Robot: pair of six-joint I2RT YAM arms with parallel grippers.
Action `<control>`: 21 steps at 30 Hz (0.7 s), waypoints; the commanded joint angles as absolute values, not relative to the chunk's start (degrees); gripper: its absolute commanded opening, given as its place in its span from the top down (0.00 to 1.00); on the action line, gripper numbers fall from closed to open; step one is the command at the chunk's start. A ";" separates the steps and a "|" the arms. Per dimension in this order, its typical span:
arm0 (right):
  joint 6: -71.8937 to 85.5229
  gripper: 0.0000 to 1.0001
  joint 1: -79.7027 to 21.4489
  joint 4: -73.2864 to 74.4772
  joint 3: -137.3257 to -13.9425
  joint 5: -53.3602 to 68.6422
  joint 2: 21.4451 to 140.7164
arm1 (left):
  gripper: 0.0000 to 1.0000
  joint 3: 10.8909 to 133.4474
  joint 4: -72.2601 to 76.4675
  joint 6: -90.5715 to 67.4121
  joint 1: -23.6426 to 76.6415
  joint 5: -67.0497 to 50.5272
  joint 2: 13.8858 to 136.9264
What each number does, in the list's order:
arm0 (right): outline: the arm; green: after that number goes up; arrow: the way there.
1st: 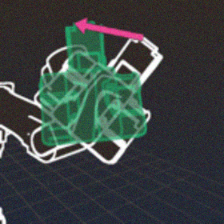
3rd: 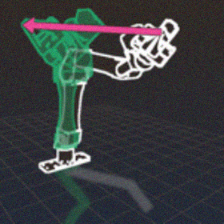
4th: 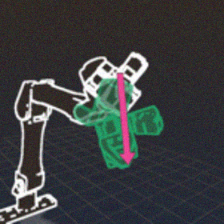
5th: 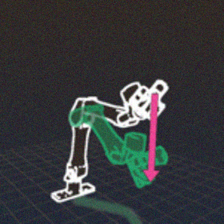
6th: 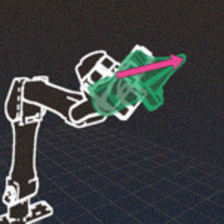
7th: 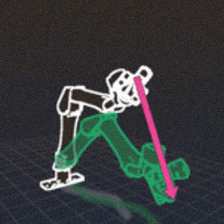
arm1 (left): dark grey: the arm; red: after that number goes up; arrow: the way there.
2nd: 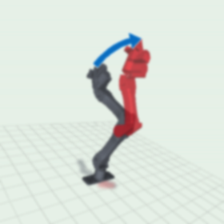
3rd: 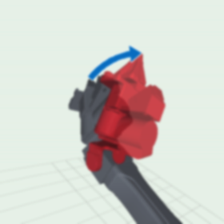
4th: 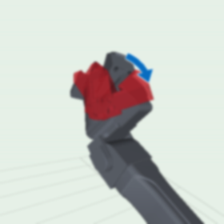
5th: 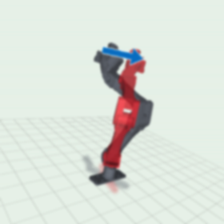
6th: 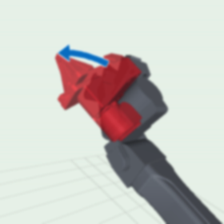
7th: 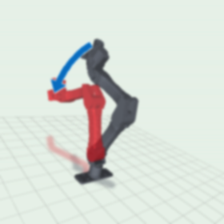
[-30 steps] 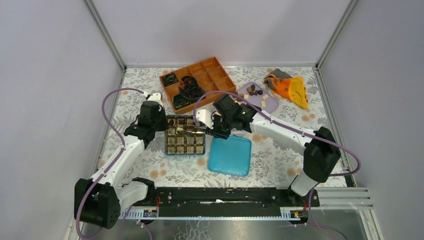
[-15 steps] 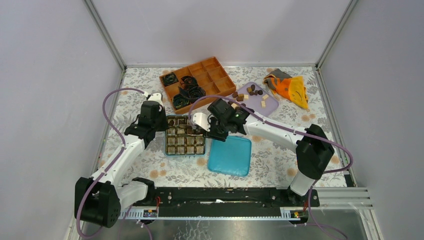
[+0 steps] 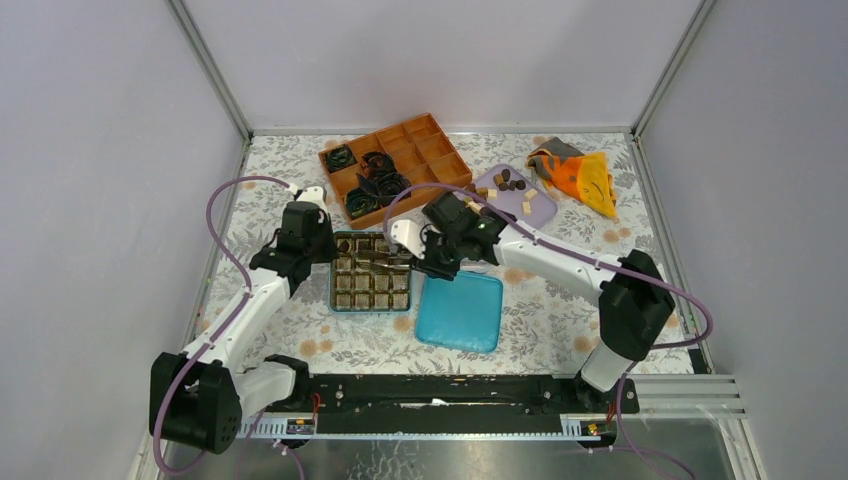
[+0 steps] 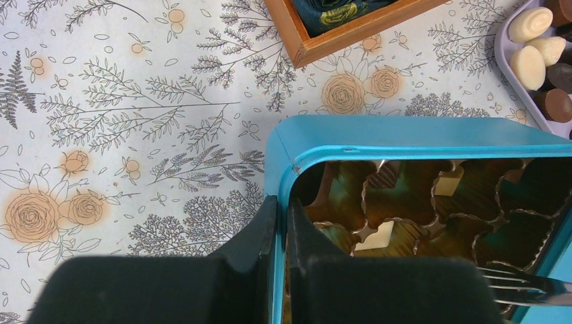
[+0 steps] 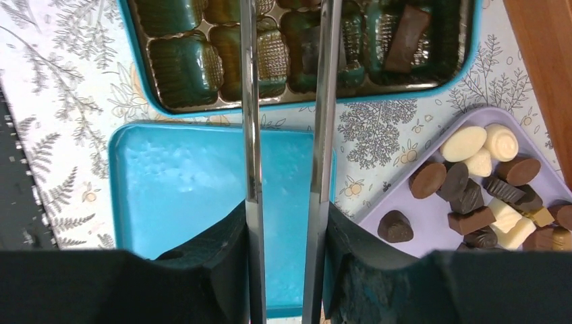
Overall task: Pack the chocolate
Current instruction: Place the fake chocolate in the packing box, then pick up the fake chocolate from the plate.
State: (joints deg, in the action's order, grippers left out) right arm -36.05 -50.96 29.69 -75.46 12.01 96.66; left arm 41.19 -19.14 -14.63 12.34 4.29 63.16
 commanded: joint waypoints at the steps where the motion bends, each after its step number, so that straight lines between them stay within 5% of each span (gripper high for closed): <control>1: -35.53 0.61 -45.27 30.45 -77.95 21.54 89.13 | 1.00 42.57 -15.02 -15.20 12.47 3.93 63.15; 9: -32.63 0.64 -30.75 27.51 -73.51 31.22 81.91 | 1.00 42.96 -15.50 -15.55 12.44 3.69 63.78; 21: -36.21 0.65 -16.91 27.72 -67.02 20.79 82.66 | 1.00 43.32 -16.47 -16.00 12.39 3.47 64.34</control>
State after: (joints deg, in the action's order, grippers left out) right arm -34.24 -18.85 28.62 -67.53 24.75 81.91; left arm 41.21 -19.27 -14.72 12.34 4.01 64.27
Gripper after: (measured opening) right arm 0.351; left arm 0.096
